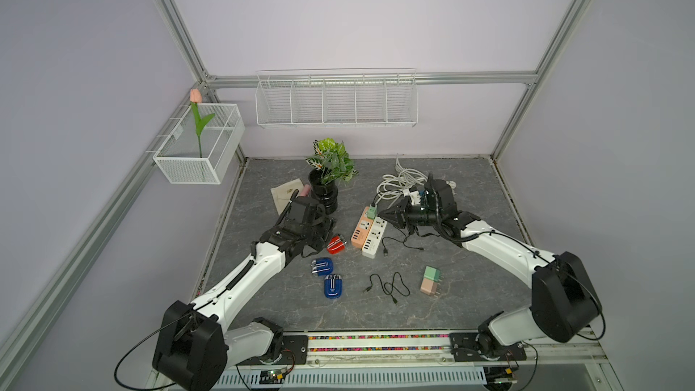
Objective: Charge the electric shaver
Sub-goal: Pick up the charging cable from the center of the board, then pick up the electric shaver from the center of the board.
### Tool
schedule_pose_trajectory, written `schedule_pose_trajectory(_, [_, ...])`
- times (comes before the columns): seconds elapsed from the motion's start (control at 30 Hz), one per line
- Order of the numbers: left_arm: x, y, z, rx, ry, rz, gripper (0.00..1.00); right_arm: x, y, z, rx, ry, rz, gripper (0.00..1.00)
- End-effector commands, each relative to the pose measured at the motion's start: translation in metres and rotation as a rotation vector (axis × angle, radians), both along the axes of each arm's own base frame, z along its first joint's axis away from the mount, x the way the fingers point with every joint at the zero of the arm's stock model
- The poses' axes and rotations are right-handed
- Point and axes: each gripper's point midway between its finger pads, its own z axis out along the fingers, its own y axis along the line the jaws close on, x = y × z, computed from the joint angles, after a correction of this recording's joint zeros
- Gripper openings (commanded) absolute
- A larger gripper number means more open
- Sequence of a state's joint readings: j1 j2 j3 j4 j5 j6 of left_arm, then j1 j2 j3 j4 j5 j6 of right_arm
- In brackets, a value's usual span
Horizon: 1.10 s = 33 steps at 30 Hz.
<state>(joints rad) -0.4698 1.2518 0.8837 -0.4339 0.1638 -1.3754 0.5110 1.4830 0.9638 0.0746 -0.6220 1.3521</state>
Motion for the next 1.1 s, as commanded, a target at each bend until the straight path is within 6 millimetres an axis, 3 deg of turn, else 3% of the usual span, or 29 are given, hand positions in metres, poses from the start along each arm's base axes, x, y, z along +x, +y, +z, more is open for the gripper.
schedule_pose_trajectory(0.0, [0.010, 0.008, 0.006, 0.266, -0.089, -0.248, 0.46, 0.000, 0.003, 0.005, -0.001, -0.025, 0.034, 0.07])
schedule_pose_trajectory(0.1, [0.005, 0.015, -0.017, 0.447, -0.103, -0.463, 0.51, -0.001, 0.003, 0.004, 0.002, -0.023, 0.041, 0.07])
schedule_pose_trajectory(0.3, [0.002, 0.013, -0.050, 0.643, -0.157, -0.796, 0.71, -0.001, 0.002, 0.005, 0.005, -0.024, 0.044, 0.07])
schedule_pose_trajectory(0.43, [-0.002, 0.017, -0.065, 0.832, -0.114, -0.977, 0.75, -0.001, 0.002, 0.004, 0.005, -0.021, 0.046, 0.07])
schedule_pose_trajectory(0.57, [0.001, 0.014, -0.075, 0.963, -0.141, -1.057, 0.84, 0.000, 0.002, 0.002, 0.006, -0.014, 0.044, 0.07])
schedule_pose_trajectory(0.7, [0.007, 0.005, -0.087, 0.977, -0.157, -1.114, 0.88, 0.001, 0.002, 0.001, 0.008, -0.011, 0.039, 0.07])
schedule_pose_trajectory(0.83, [0.008, -0.002, -0.099, 0.966, -0.143, -1.177, 0.99, 0.001, 0.002, 0.000, 0.009, -0.005, 0.035, 0.07])
schedule_pose_trajectory(1.07, [0.013, -0.012, -0.119, 0.910, -0.079, -1.144, 0.97, 0.000, 0.000, -0.002, 0.012, 0.001, 0.023, 0.07])
